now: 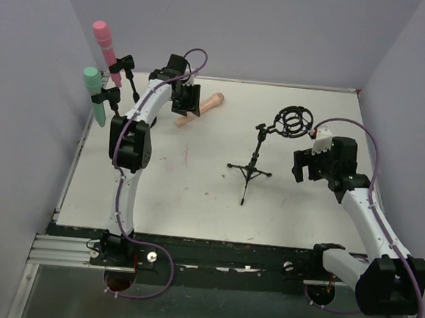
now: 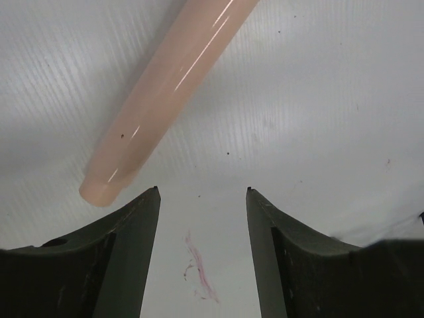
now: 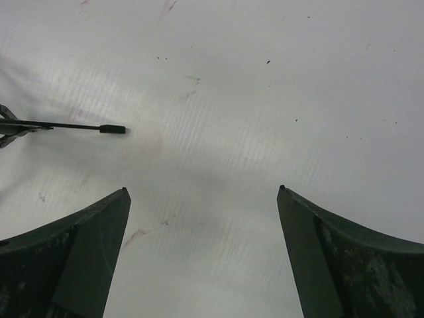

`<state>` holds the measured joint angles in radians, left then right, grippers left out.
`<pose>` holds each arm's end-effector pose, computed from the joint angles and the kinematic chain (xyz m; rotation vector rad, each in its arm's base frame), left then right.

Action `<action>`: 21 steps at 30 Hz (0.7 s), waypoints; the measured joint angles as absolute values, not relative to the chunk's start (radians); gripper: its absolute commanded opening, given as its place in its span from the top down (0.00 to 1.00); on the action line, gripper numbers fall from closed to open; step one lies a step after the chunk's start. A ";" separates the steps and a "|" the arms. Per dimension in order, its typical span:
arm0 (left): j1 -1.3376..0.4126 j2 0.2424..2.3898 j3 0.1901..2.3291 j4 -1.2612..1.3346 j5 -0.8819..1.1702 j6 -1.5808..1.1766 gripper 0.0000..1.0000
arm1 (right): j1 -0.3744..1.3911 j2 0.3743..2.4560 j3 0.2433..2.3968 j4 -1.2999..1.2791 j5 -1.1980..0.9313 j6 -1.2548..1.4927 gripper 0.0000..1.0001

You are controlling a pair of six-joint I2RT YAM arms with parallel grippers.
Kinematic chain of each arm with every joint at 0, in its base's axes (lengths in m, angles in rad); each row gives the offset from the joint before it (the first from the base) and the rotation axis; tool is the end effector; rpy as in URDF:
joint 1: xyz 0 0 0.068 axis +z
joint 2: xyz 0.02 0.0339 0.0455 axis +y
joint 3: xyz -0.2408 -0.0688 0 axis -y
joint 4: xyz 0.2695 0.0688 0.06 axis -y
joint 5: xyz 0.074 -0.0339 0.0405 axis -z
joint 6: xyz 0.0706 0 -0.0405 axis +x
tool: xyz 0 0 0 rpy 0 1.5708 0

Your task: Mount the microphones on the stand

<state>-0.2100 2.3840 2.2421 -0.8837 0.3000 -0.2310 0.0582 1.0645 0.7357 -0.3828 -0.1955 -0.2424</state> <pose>0.5273 -0.1337 0.1793 0.0833 2.6232 -0.5470 0.2849 0.0303 0.2003 -0.4401 2.2261 0.1258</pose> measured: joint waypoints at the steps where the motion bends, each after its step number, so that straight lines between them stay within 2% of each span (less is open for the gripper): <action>1: -0.212 2.356 2.207 -0.884 0.300 -0.230 0.36 | 0.055 1.066 0.736 -0.382 -0.196 -0.239 0.00; 5: -0.233 2.195 2.045 -0.834 0.296 -0.212 0.32 | 0.038 1.066 0.736 -0.381 -0.196 -0.228 0.00; 12: -0.292 1.767 1.755 -0.655 0.274 -0.174 0.24 | -0.005 1.053 0.768 -0.382 -0.179 -0.216 0.00; 16: -0.289 1.559 1.585 -0.531 0.276 -0.165 0.16 | -0.023 1.062 0.910 -0.413 -0.149 -0.217 0.00; 21: -0.261 1.352 1.323 -0.324 0.389 -0.192 0.15 | -0.028 1.084 1.114 -0.432 -0.167 -0.208 0.00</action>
